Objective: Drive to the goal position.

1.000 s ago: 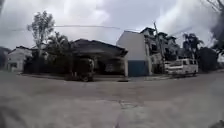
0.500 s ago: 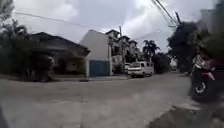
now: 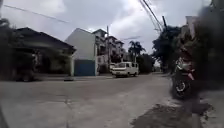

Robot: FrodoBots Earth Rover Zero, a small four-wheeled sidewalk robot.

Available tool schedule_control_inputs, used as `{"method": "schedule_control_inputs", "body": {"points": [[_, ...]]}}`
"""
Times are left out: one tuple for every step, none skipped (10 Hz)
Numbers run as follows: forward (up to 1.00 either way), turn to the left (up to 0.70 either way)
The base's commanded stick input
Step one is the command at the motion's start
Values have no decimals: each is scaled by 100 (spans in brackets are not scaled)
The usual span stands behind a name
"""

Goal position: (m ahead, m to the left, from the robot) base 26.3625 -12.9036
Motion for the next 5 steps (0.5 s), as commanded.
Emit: {"method": "schedule_control_inputs", "body": {"points": [[70,0],[70,-13],[70,-27],[70,-34],[70,-34]]}}
